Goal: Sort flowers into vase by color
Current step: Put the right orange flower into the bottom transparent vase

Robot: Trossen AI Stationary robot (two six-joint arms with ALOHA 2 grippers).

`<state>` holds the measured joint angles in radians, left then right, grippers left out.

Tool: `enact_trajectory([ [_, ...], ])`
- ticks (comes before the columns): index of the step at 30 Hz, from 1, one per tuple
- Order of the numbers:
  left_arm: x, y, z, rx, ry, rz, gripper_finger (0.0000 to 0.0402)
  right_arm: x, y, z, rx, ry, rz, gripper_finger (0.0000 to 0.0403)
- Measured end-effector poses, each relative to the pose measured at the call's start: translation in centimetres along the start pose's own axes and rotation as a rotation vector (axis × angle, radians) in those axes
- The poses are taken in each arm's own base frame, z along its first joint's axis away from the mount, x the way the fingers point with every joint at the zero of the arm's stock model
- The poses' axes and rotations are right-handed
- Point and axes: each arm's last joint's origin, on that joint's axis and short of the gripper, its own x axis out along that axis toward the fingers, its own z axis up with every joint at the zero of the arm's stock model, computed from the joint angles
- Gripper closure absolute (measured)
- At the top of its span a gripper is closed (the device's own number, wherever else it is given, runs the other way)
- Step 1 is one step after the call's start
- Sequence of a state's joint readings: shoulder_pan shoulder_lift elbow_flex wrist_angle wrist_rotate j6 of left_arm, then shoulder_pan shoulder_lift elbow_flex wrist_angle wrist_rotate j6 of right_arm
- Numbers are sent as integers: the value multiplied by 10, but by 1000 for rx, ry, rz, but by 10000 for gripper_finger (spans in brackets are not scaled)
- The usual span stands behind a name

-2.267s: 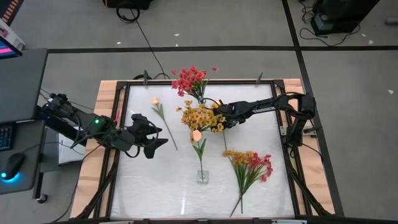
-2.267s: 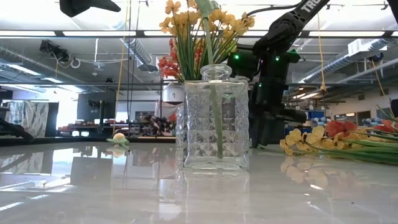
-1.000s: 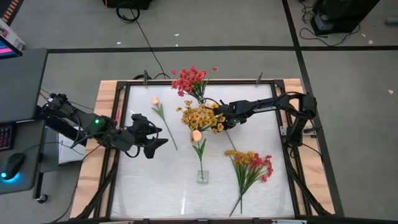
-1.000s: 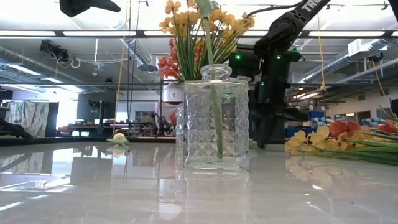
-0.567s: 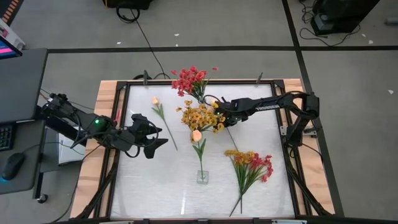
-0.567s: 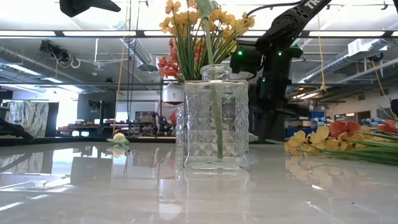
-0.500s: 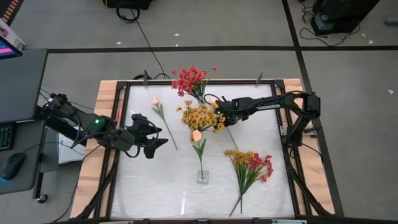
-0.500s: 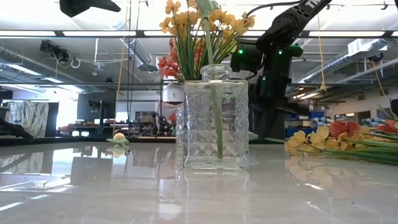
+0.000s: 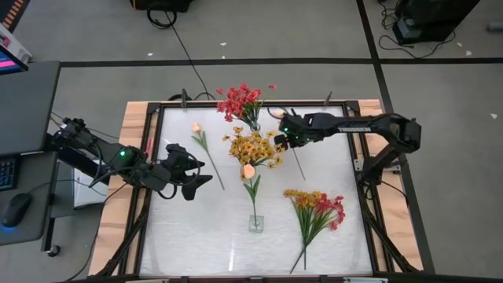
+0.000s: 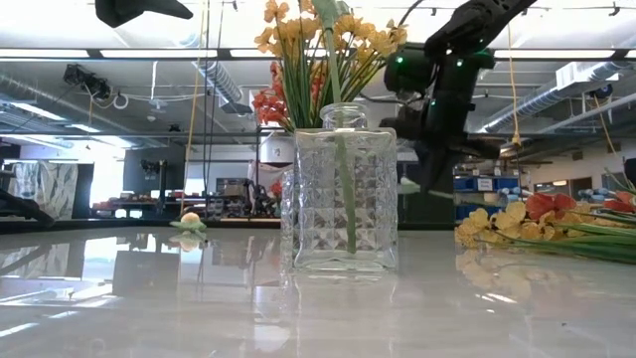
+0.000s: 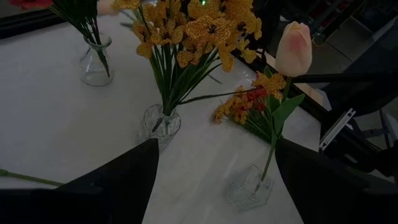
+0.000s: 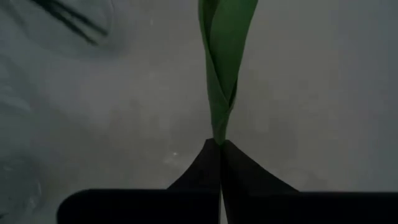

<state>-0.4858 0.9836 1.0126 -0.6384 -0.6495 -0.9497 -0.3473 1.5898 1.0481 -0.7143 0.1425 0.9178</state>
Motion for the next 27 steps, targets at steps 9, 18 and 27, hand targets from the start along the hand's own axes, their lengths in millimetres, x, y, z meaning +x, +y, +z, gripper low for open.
enact_trajectory([
  [9, 0, 0, 0, 0, 0, 0, 74, -43, -20, 10, 50, -112, 36, 394],
  [18, 0, 0, 0, 0, 0, 0, 74, -101, -39, 6, 55, -248, 193, 394],
  [27, 0, 0, 0, 0, 0, 0, 74, -162, -65, -15, -8, -401, 394, 394],
])
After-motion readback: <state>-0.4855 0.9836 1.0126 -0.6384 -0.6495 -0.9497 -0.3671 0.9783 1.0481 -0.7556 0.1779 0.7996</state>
